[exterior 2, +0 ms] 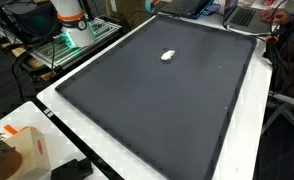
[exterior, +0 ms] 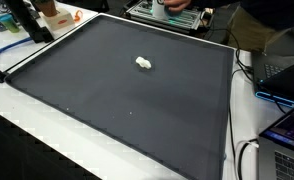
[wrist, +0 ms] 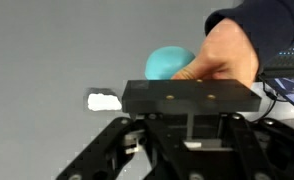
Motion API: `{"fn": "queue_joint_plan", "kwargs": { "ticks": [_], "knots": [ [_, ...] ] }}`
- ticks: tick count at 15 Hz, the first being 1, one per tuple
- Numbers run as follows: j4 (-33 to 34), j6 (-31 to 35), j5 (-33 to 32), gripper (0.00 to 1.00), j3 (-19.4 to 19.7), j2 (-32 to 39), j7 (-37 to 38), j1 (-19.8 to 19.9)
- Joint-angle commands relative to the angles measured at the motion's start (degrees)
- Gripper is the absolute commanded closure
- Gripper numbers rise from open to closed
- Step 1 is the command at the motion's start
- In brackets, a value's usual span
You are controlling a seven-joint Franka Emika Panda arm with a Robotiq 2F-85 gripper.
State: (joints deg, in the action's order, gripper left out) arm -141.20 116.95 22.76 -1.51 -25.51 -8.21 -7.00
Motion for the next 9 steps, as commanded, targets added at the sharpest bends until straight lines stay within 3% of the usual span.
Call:
{"fn": "queue_joint_plan", "kwargs": {
  "ticks": [1, 5, 6, 9],
  "knots": [
    [-0.90, -0.76, 0.89, 0.78, 0.29, -1.17, 0.94, -0.29],
    [-1.62, 0.46, 0.92, 0.78, 0.08, -3.08, 0.00, -0.69],
    [0.00, -0.10, -0.11, 0.53, 0.19, -0.47, 0.22, -0.24],
    [-0.04, -0.10, -0.13, 0.53, 0.09, -1.34, 0.23, -0.41]
  ]
}}
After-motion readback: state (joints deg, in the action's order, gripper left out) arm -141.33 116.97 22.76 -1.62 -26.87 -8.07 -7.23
